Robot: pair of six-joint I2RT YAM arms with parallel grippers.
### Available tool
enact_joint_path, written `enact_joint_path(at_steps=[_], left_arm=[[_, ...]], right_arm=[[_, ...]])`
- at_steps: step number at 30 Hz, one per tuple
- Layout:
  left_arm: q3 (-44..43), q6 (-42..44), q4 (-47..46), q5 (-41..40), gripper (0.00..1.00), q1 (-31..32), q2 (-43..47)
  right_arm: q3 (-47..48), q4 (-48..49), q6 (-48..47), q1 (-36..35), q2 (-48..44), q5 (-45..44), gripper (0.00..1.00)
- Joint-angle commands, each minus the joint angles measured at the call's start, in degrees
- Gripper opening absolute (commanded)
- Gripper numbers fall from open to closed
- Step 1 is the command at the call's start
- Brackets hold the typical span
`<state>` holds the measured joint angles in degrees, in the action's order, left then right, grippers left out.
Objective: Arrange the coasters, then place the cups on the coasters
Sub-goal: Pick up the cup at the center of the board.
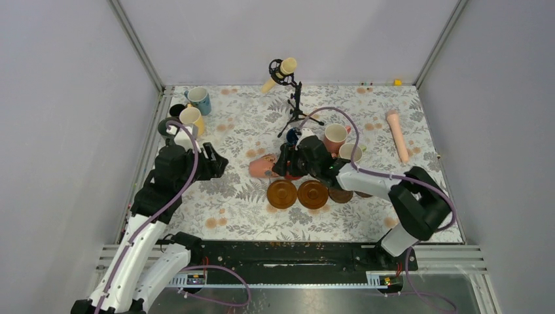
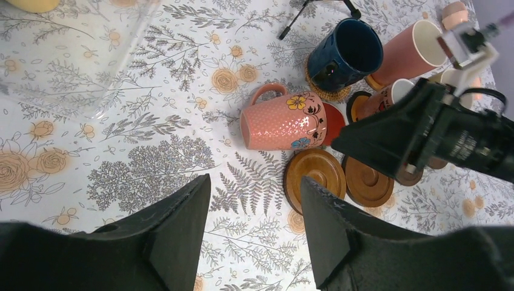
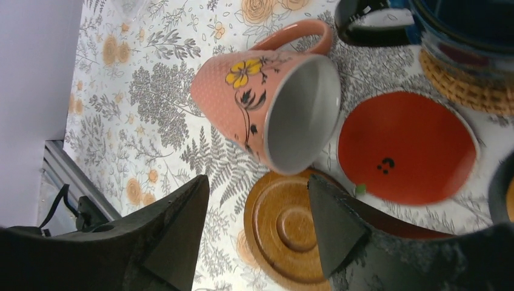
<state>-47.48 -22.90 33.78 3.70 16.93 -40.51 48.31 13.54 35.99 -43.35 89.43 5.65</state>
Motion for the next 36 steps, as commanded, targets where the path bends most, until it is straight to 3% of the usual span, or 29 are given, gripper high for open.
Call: enact_joint_path(at_steps=[1, 10, 14, 19, 25, 36], left_arm=[[1.0, 1.0, -2.7, -1.1, 0.57, 1.0, 1.4], [0.8, 1.3, -2.5, -1.3, 0.57, 3.2, 0.8], [0.8, 1.3, -2.4, -1.5, 0.57, 3.4, 1.0], [0.7, 1.3, -2.3, -1.7, 0.57, 3.5, 1.1], [0.5, 1.7, -1.9, -2.3, 0.57, 3.5, 1.3], [0.1, 1.7, -1.2, -5.2, 0.62, 3.5, 2.6]], right_arm=[[5.8, 5.4, -2.7, -0.2, 5.5, 2.4, 0.68], [10.9, 3.5, -5.1, -0.3, 12.4, 3.7, 0.68], [12.4, 4.1, -6.0, -0.2, 14.1, 6.2, 0.63], [13.9, 5.5, -6.8, -0.3, 14.3, 9.3, 0.45], [17.4, 3.9, -6.9, -0.3, 13.4, 11.9, 0.01], [22.7, -9.2, -4.9, -0.4, 4.1, 14.6, 0.0]])
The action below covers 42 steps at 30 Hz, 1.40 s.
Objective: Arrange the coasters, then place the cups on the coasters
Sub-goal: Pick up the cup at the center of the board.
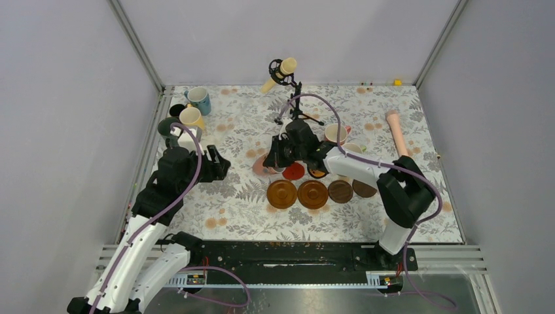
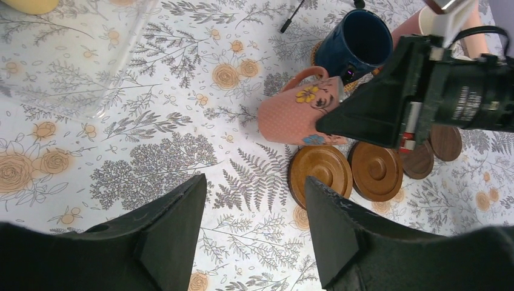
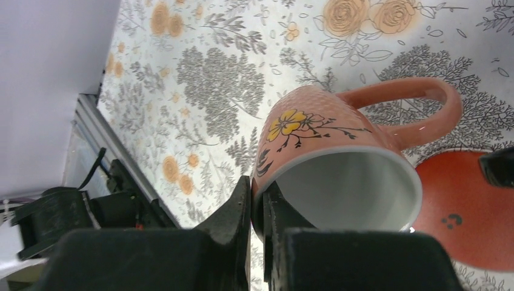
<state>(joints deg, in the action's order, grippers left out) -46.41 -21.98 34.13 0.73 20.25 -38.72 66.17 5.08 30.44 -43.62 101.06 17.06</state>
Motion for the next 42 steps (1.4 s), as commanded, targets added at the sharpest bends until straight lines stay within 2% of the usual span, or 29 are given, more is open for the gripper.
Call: enact_joint_path(at_steps=[1, 5, 12, 19, 22, 28, 42], left_arm=[[-1.0, 0.8, -1.6, -2.2, 0.62, 0.2, 0.9], [-1.0, 0.8, -1.4, -2.4, 0.63, 0.2, 1.1], [-1.0, 0.8, -1.4, -2.5, 0.65, 0.2, 1.7], [-1.0, 0.9, -1.5, -2.5, 0.66, 0.2, 2.0], [-1.0, 0.8, -1.5, -2.3, 0.66, 0.2, 2.1], [-0.9, 0.8, -1.7, -2.1, 0.67, 0.3, 2.1], [-1.0, 0.7, -1.6, -2.8, 0.71, 0.9, 2.2]], right_arm=[[4.9, -1.0, 1.4, -0.1, -8.7, 3.7, 0.0], [5.9, -3.2, 4.7, -0.1, -12.0, 3.3, 0.0], [12.8, -25.1, 2.3, -0.1, -13.6, -6.9, 0.0], [15.6, -36.3, 1.7, -0.2, -12.9, -14.7, 0.0], [16.4, -38.6, 1.3, -0.2, -11.3, -18.3, 0.0], [20.4, -39.6, 1.1, -0.2, -6.1, -20.0, 0.0], [27.9, -44.6, 7.2, -0.6, 3.1, -27.0, 0.0]])
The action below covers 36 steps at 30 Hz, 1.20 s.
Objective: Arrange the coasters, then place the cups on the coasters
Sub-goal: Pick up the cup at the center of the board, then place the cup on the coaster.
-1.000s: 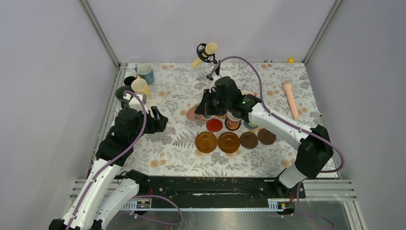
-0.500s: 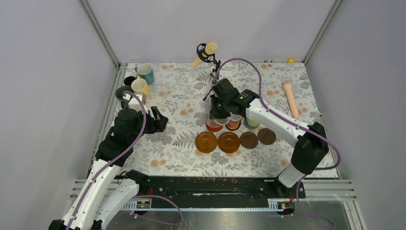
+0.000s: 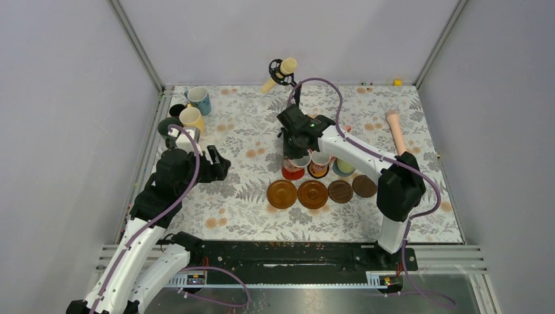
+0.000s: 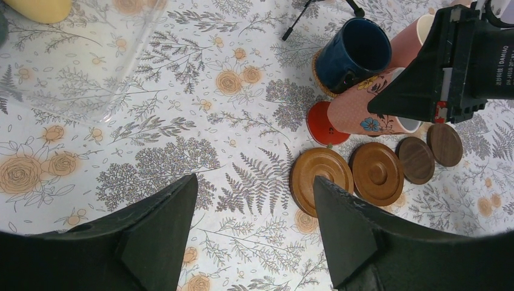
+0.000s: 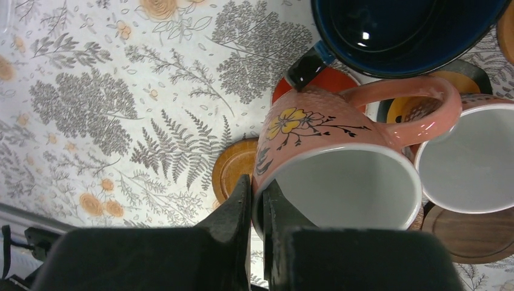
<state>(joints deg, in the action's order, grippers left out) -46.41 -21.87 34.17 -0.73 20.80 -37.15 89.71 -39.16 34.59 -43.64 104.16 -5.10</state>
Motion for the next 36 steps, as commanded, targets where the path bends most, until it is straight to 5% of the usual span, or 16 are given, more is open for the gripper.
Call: enact_joint_path(at_steps=[1, 12, 36], left_arm=[[-1.0, 0.6, -1.6, -1.3, 0.71, 0.3, 0.6], [-0.9, 0.5, -1.6, -1.3, 0.73, 0.5, 1.0], [-0.8, 0.5, -1.4, -1.9, 0.76, 0.8, 2.1]], right_arm=[[4.2, -0.4, 3.8, -0.7, 0.1, -5.4, 0.0], [5.0, -2.3, 13.4, -2.2, 1.9, -10.8, 0.01], [13.8, -11.7, 13.3, -2.2, 10.4, -10.4, 0.09]])
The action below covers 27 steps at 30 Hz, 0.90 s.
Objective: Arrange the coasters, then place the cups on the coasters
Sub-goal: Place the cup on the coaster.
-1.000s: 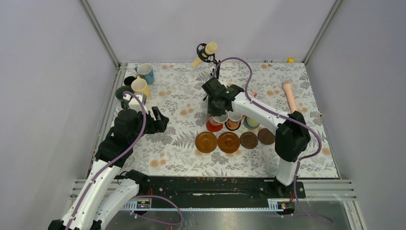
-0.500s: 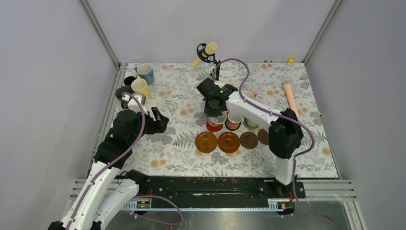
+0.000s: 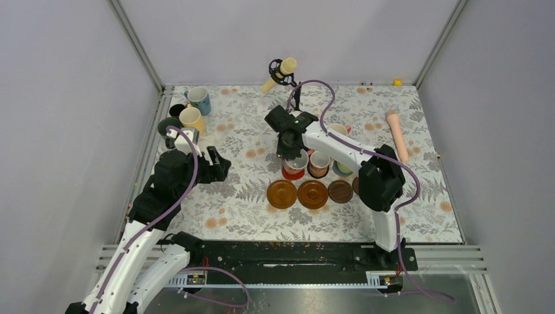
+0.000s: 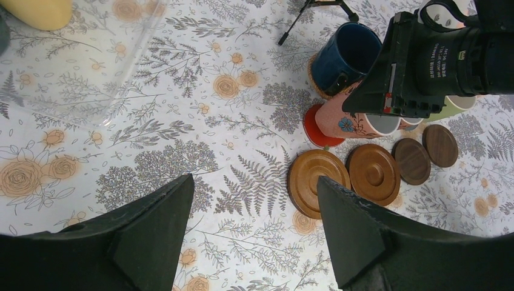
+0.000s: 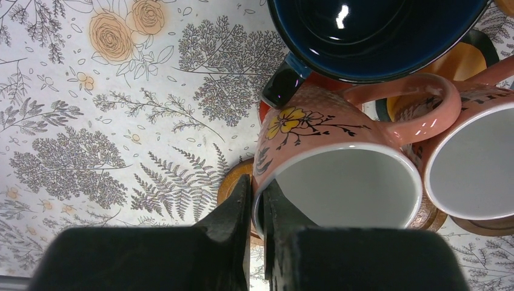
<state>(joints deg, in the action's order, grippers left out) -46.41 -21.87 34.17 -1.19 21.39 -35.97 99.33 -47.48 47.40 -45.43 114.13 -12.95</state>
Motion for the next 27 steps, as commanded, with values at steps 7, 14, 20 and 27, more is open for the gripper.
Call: enact_joint_path(at_steps=[7, 14, 20, 27], left_arm=[[-0.8, 0.4, -1.4, -1.5, 0.76, 0.2, 0.9], [-0.8, 0.4, -1.3, -1.6, 0.77, 0.2, 0.8], [-0.8, 0.4, -1.3, -1.7, 0.77, 0.2, 0.8], [-0.8, 0.4, -1.3, -1.7, 0.77, 0.2, 0.7]], right_arm=[[5.7, -4.2, 0.1, -0.4, 1.6, -2.0, 0.22], [7.4, -5.7, -1.0, -0.4, 2.7, -2.0, 0.24], [8.7, -5.8, -4.8, -0.4, 3.2, -0.4, 0.29], [9.7, -4.5, -13.6, -0.4, 2.8, 1.8, 0.52]])
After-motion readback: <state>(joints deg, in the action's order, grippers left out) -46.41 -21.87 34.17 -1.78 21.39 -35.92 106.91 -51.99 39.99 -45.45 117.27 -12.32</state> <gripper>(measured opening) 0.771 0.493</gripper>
